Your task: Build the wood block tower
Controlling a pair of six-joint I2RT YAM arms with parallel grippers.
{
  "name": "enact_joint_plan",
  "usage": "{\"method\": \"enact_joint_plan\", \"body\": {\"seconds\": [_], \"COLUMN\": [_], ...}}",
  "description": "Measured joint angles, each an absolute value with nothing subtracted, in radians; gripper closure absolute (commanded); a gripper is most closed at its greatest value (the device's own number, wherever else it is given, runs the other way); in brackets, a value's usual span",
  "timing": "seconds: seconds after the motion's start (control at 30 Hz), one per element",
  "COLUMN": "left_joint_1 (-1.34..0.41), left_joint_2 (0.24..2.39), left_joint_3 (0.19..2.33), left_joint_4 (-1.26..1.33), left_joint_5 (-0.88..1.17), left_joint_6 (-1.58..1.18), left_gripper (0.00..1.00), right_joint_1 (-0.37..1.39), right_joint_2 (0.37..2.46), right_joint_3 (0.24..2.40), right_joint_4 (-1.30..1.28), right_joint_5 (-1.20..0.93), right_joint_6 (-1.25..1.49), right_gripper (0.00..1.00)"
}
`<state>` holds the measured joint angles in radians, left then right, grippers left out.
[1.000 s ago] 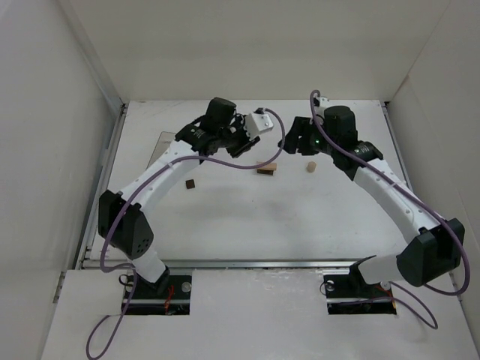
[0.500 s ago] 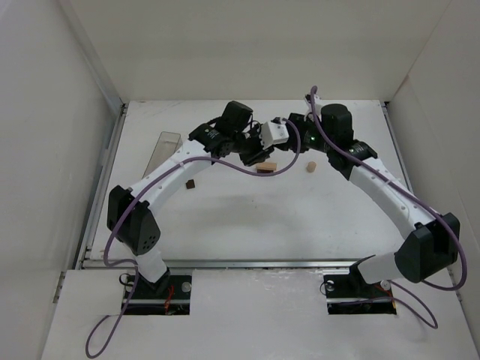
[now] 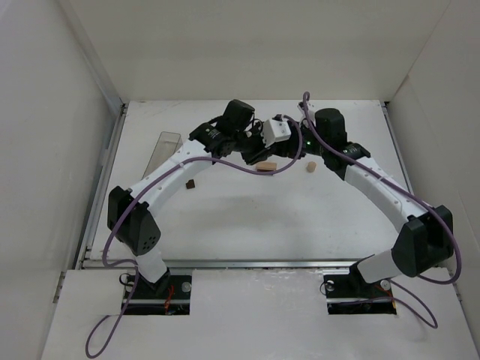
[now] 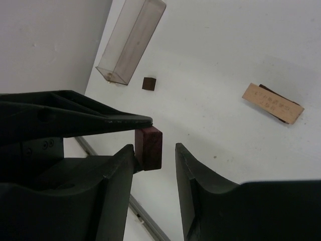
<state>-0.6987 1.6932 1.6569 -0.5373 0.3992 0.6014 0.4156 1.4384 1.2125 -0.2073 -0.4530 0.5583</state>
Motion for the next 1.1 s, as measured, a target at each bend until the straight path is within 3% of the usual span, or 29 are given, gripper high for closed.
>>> {"method": "enact_joint_plan", "body": {"seconds": [0.07, 0.23, 0.37, 0.47, 1.1], "left_joint_1": [-0.699, -0.699, -0.698, -0.698, -0.699], "left_joint_2": [1.693, 1.693, 1.693, 1.696, 1.699], "left_joint_3": [1.657, 1.657, 1.657, 1.657, 1.657], "left_joint_4": [-0.537, -0.538, -0.543, -0.551, -0.551], "left_joint_5": [0.39, 0.381, 0.369, 0.36, 0.344], "left_joint_6": [0.6, 0.597, 0.592, 0.588, 0.564], "left_gripper": [1.0, 1.0, 1.0, 1.0, 1.0], "right_joint_1": [0.416, 0.427, 0.426, 0.426, 0.427], "right_joint_2": [1.446, 1.452, 1.463, 1.475, 1.48], "right_joint_3": [1.212, 1.211, 1.211, 1.211, 1.211], "right_joint_4": [-0.207, -0.2, -0.192, -0.183, -0.175], "right_joint_5": [-0.472, -0.494, -0.5, -0.513, -0.515], "right_joint_6": [0.559, 0.558, 0.559, 0.559, 0.553], "right_gripper": [0.56, 0.68, 0.89, 1.0, 1.0]}}
